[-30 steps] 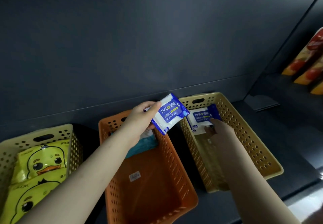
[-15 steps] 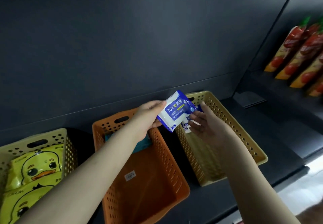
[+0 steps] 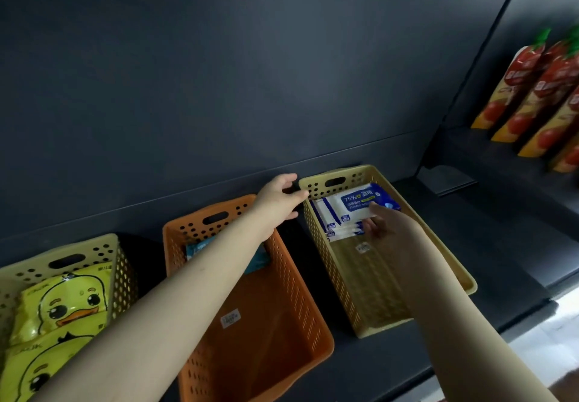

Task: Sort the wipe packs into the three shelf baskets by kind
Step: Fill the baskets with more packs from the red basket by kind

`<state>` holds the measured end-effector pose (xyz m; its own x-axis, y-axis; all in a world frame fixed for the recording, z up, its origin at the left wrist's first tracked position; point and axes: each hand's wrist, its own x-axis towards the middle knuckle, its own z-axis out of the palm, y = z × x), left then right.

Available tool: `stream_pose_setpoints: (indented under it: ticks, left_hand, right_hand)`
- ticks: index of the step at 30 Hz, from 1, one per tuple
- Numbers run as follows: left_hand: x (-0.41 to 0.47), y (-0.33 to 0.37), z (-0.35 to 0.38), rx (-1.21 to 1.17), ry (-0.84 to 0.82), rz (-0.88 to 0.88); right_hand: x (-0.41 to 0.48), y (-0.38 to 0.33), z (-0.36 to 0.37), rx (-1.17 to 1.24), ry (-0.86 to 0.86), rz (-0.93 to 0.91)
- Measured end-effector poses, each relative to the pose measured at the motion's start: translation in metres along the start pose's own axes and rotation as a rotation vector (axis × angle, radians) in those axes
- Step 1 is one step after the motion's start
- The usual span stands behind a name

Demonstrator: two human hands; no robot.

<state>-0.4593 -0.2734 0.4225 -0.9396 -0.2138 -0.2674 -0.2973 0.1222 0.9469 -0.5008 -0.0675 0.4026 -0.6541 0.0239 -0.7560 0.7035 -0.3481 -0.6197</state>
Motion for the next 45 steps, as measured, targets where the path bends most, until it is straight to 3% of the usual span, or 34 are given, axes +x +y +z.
stream_pose_setpoints:
  ticks: [6, 12, 15, 19, 23, 28, 34, 42, 45]
  left_hand:
    - [0.019, -0.002, 0.004, 0.452, -0.028, 0.114]
    - [0.025, -0.007, 0.0, 0.578, -0.027, 0.167]
    - [0.025, -0.007, -0.002, 0.633, -0.019, 0.191]
    - [0.025, -0.006, -0.003, 0.646, -0.026, 0.187]
    - [0.025, -0.007, -0.003, 0.631, -0.026, 0.183]
    - [0.024, -0.007, -0.002, 0.614, -0.022, 0.165]
    - [0.021, -0.006, 0.0, 0.646, -0.042, 0.184]
    - [-0.015, 0.005, -0.033, 0.572, 0.032, 0.312]
    - [-0.043, 0.008, -0.057, 0.565, 0.076, 0.336]
  right_hand:
    - [0.011, 0.0, 0.014, -0.081, 0.093, -0.01]
    - [0.009, 0.003, 0.014, -0.142, 0.079, 0.037]
    - [0.009, 0.006, 0.019, -0.132, 0.107, -0.033]
    - [0.011, 0.008, 0.021, -0.039, 0.111, -0.092]
    - [0.016, 0.011, 0.02, -0.102, 0.163, -0.124]
    - [0.015, 0.013, 0.029, -0.069, 0.173, -0.078]
    - [0.008, 0.018, 0.028, 0.017, 0.233, -0.209]
    - [-0.033, 0.014, 0.012, -0.146, 0.162, -0.285]
    - [-0.064, 0.016, 0.008, -0.364, 0.108, -0.497]
